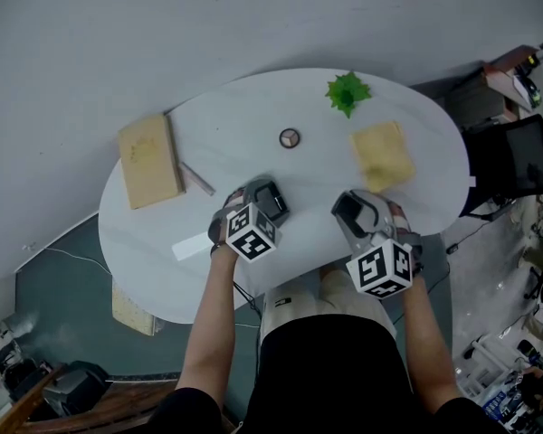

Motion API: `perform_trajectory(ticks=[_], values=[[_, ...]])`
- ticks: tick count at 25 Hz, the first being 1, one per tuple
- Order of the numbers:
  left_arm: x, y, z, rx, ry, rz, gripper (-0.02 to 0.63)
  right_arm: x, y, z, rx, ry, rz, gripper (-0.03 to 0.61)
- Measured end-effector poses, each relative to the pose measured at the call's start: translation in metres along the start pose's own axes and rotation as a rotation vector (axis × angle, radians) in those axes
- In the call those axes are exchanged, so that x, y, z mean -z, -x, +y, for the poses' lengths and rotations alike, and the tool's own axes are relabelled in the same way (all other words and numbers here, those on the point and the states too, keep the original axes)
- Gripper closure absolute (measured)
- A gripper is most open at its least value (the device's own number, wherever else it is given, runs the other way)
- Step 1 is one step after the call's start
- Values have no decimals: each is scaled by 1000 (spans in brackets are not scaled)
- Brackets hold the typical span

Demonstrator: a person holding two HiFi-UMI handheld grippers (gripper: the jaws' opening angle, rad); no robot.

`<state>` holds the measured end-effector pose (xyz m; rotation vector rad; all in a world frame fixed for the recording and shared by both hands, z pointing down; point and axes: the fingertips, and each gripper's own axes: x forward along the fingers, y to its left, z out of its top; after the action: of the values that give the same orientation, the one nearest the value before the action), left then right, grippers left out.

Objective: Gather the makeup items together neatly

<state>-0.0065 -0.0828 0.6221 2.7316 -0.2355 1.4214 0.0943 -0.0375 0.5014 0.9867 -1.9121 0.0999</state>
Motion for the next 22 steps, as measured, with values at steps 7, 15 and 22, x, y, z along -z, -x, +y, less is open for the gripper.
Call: perform_trajectory(ticks=[7,15,22], values=[[18,13,-6,2,-3,7,291,-2,-3,7,-10,10,5,405],[41,26,-12,13,-36,5,291,-5,-6,12,-9,18,8,405],[53,29,-13,21,-36,11,290,-5,-6,18,-10,21,19,405]])
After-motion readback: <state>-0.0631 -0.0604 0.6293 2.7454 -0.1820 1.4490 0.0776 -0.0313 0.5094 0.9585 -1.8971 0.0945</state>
